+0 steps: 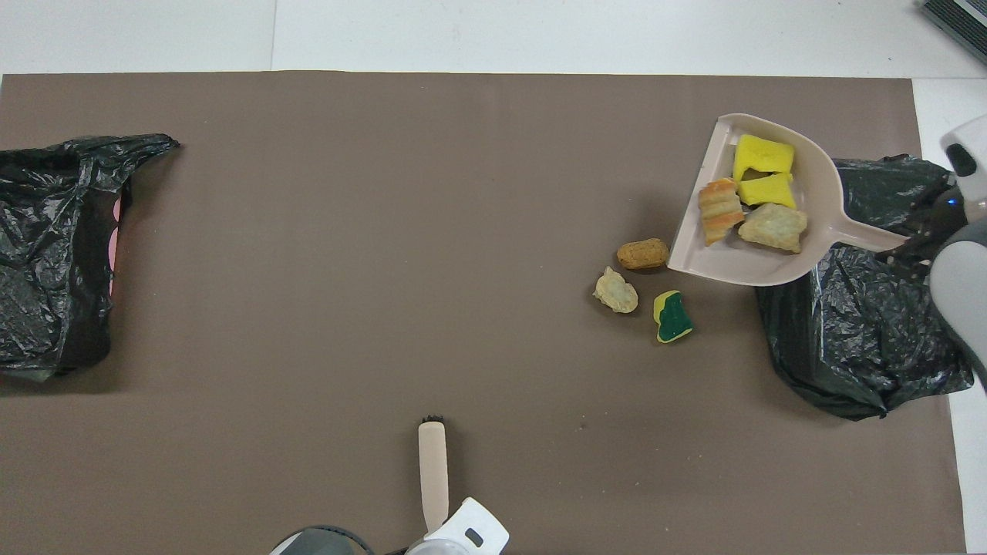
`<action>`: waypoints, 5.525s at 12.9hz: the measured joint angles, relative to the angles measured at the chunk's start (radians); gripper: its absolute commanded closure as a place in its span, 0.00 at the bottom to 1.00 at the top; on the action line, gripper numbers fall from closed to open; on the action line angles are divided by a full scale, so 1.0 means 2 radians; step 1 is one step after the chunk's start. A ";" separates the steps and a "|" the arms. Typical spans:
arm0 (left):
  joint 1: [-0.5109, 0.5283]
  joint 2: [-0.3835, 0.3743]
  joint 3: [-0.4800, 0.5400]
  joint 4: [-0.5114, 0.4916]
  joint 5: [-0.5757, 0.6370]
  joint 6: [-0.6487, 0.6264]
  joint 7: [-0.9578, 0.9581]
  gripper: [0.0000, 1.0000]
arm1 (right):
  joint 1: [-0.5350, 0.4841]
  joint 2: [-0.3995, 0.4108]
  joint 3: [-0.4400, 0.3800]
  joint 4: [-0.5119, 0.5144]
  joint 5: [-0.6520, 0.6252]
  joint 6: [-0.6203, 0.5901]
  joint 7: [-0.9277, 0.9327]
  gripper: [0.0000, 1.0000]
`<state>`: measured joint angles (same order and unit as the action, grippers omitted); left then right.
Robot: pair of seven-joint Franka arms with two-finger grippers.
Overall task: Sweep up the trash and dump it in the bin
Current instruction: 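Carry the dustpan to the black bag with the right gripper, then tip the dustpan over the black bag with the right gripper, then bring the empty dustpan back to the table center with the right gripper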
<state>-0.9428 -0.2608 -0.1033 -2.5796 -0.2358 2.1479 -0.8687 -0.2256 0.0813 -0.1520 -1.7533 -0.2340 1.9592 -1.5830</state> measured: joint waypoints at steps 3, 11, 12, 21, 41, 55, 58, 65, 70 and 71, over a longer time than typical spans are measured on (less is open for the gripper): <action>0.045 0.022 0.003 0.040 0.000 -0.008 0.029 0.00 | -0.028 0.000 -0.001 0.000 -0.034 0.032 -0.054 1.00; 0.232 0.073 0.011 0.245 0.092 -0.080 0.225 0.00 | -0.023 0.001 0.008 -0.022 -0.163 0.109 -0.135 1.00; 0.260 0.073 0.012 0.274 0.102 -0.100 0.258 0.00 | -0.020 0.001 0.008 -0.026 -0.175 0.116 -0.146 1.00; 0.400 0.085 0.013 0.484 0.117 -0.263 0.413 0.00 | -0.006 0.001 0.010 -0.028 -0.231 0.167 -0.252 1.00; 0.461 0.131 0.011 0.592 0.110 -0.358 0.439 0.00 | 0.102 -0.110 0.022 -0.061 -0.340 -0.049 -0.062 1.00; 0.429 0.128 0.061 0.592 0.113 -0.365 0.474 0.00 | 0.140 -0.098 0.160 -0.045 -0.092 -0.174 0.526 1.00; 0.429 0.128 0.063 0.591 0.113 -0.365 0.474 0.00 | 0.202 -0.066 0.163 -0.034 -0.039 -0.176 0.686 1.00; 0.429 0.125 0.062 0.589 0.113 -0.406 0.476 0.00 | 0.305 0.100 0.164 0.087 0.093 -0.128 1.007 1.00; 0.429 0.124 0.062 0.587 0.113 -0.407 0.479 0.00 | 0.380 0.203 0.164 0.140 0.144 -0.013 1.188 1.00; 0.429 0.124 0.062 0.587 0.113 -0.407 0.479 0.00 | 0.386 0.221 0.163 0.151 0.144 -0.001 1.196 1.00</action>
<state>-0.0857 -0.0124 0.0210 -1.4065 -0.0091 1.3341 0.0902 0.5465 0.5230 0.1748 -1.4516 0.0545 1.9569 0.8089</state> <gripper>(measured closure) 0.000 0.678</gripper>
